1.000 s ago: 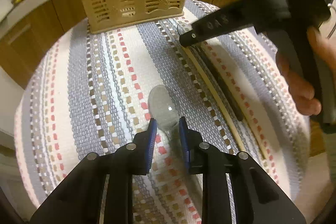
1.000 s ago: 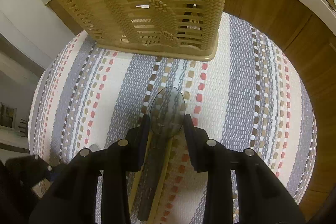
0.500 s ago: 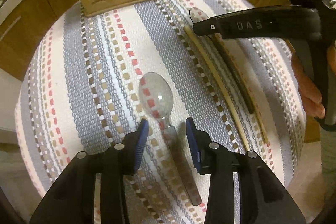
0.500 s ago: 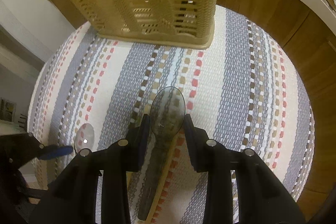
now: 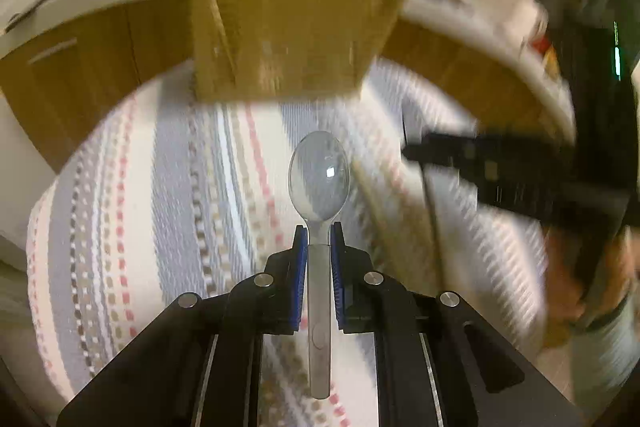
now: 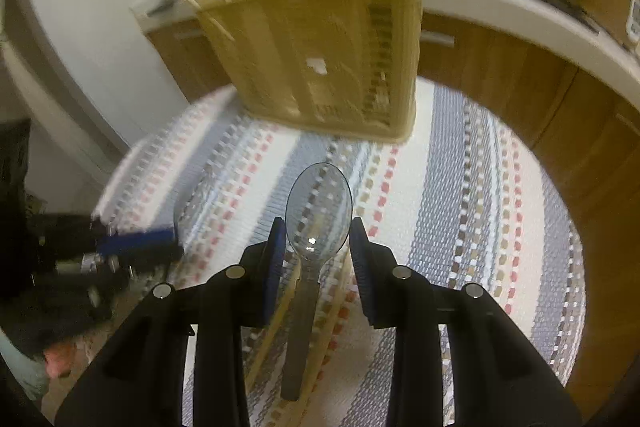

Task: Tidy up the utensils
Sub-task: 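Lift both clear spoons and lower them into the beige basket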

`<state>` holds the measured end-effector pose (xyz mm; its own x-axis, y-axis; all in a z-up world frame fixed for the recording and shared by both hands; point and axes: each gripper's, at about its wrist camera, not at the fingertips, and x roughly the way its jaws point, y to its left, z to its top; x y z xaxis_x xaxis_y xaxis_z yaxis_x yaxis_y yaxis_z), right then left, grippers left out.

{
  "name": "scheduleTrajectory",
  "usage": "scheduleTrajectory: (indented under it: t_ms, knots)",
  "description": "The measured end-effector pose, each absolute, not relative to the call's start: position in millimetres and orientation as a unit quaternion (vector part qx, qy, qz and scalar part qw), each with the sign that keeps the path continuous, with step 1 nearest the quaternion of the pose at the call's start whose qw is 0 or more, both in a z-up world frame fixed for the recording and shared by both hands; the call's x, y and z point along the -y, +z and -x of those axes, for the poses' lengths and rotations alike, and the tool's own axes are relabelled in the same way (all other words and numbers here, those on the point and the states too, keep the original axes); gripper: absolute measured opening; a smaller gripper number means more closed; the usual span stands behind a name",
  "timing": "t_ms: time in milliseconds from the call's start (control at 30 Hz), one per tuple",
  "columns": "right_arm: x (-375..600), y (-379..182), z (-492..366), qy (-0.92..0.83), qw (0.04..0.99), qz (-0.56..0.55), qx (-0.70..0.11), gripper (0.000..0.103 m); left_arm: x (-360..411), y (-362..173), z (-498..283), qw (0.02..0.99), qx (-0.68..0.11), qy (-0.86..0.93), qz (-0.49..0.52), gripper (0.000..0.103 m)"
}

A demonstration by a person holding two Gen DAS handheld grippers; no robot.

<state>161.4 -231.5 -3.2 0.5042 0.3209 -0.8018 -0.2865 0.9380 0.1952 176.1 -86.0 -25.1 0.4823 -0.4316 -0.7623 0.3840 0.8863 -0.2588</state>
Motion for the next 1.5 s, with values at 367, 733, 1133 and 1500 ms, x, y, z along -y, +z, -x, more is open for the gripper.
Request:
scheduleTrajectory:
  t_ms: [367,733,1133,1500]
  knots:
    - [255,62,-105,0.192,0.934,-0.045,-0.298,0.029,52,67,-149,0.938,-0.228,-0.246,0.085,0.01]
    - [257,120,-135,0.161,0.961,-0.061,-0.218,0.029,48,135,-155,0.962,-0.103,-0.233,0.1,0.01]
    - [265,171,-184,0.115,0.977,-0.074,-0.166,0.029,58,147,-220,0.976,-0.044,-0.188,0.1,0.01]
    - [257,151,-221,0.04,0.988,-0.028,-0.146,0.029,71,113,-263,0.985,-0.054,-0.136,0.089,0.01]
